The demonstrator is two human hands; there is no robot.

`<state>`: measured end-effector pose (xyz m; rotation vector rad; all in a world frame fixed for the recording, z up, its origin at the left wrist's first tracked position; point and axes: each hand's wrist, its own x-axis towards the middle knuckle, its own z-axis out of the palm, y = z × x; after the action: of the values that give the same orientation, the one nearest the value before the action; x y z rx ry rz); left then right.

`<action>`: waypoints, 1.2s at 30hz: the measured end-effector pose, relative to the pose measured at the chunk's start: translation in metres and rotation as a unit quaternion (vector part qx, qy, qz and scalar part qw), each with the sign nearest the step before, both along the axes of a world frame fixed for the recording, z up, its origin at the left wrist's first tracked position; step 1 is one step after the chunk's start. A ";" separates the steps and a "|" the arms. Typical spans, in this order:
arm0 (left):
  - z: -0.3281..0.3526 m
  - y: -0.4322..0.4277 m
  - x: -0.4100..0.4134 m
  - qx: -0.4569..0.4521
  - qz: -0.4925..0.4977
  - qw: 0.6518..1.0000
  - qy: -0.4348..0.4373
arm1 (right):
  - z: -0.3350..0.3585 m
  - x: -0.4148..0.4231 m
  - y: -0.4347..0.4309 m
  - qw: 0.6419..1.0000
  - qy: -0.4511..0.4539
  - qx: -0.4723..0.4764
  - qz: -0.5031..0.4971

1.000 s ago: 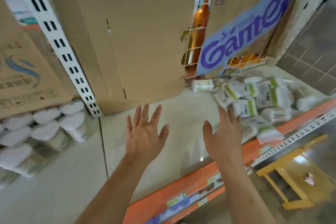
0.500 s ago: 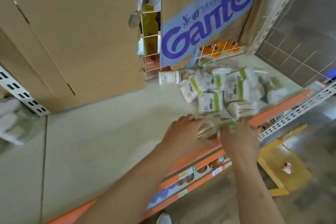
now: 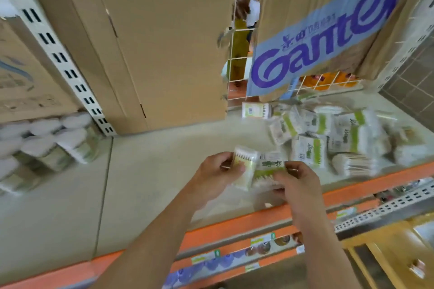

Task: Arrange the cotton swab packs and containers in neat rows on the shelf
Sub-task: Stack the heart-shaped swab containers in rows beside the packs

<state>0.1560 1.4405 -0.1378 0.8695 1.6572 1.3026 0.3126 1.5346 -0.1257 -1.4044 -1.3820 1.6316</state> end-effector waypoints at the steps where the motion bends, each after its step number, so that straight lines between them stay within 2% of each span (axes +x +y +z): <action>1: -0.001 -0.010 -0.007 0.007 0.014 1.000 -0.018 | 0.000 -0.009 -0.003 1.000 0.012 -0.010 0.016; 6: -0.002 -0.061 -0.040 0.022 0.098 0.992 -0.071 | -0.001 -0.061 -0.032 0.991 0.056 -0.038 0.111; 11: -0.003 -0.123 -0.076 0.004 0.211 0.977 -0.041 | -0.005 -0.115 -0.075 0.971 0.059 -0.041 0.227; 16: 0.002 -0.187 -0.108 0.020 0.311 0.949 -0.053 | -0.005 -0.160 -0.121 0.965 0.058 -0.042 0.254; 27: 0.000 -0.313 -0.173 0.035 0.393 0.919 0.013 | 0.001 -0.241 -0.223 0.942 0.081 -0.018 0.325; 32: -0.009 -0.355 -0.197 0.002 0.382 0.919 0.096 | 0.002 -0.271 -0.262 0.944 0.117 -0.029 0.308; 36: -0.019 -0.362 -0.204 -0.006 0.360 0.925 0.120 | -0.002 -0.274 -0.277 0.950 0.126 -0.024 0.284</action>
<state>-0.0483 1.0780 -0.1564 0.4167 2.3009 1.7077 0.0381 1.2577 -0.1275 -0.8107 -1.6922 2.1245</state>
